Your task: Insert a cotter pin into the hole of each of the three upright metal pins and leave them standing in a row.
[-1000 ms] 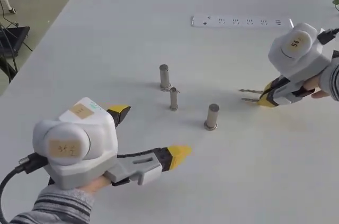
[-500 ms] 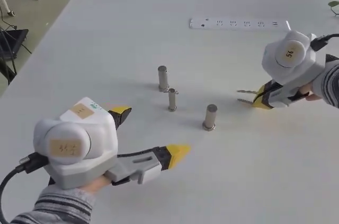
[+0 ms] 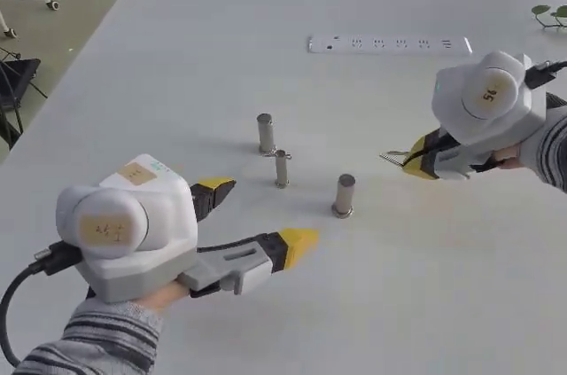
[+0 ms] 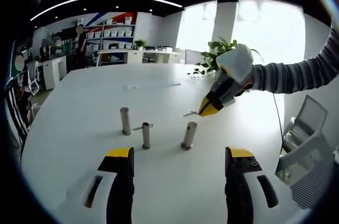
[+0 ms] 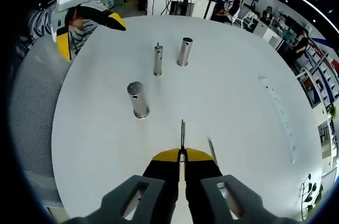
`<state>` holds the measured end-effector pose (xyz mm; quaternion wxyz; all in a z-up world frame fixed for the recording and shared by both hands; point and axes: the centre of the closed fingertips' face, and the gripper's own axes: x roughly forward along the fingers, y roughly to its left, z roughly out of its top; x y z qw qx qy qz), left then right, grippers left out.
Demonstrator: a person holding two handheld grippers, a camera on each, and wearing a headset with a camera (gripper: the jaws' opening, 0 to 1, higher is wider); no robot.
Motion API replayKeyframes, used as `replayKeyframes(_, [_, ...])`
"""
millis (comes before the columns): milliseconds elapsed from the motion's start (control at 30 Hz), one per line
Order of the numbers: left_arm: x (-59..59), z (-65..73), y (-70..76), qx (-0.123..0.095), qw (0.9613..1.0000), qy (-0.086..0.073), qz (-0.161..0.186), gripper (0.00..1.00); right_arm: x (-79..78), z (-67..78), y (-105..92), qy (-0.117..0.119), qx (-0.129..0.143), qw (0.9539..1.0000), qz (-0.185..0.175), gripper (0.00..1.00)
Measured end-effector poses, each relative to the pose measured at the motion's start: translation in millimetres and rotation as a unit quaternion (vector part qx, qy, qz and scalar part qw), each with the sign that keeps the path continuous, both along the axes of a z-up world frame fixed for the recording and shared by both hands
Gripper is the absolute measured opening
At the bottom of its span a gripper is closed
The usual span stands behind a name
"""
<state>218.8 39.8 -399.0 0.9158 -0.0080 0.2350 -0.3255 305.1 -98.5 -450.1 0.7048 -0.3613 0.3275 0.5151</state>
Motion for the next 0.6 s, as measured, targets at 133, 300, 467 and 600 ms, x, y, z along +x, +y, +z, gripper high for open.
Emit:
replayKeyframes(133, [2.5, 5.0, -7.9, -0.007, 0.9998, 0.003, -0.017, 0.58, -7.4, 11.6, 8.7, -0.013, 0.015, 0.9997, 0.011, 0.00])
replayKeyframes(300, [6.5, 8.6, -19.1, -0.012, 0.9993, 0.006, -0.034, 0.53, -18.2, 26.9, 21.7, -0.039, 0.029, 0.9981, 0.038, 0.00])
replayKeyframes(467, [7.6, 9.1, -28.8, -0.019, 0.9987, 0.017, -0.043, 0.46, -28.2, 36.0, 31.5, -0.063, 0.032, 0.9952, 0.068, 0.00])
replayKeyframes(600, [8.8, 9.7, -34.0, -0.045, 0.9971, 0.045, -0.042, 0.36, -33.3, 40.4, 38.0, -0.070, 0.047, 0.9923, 0.090, 0.00])
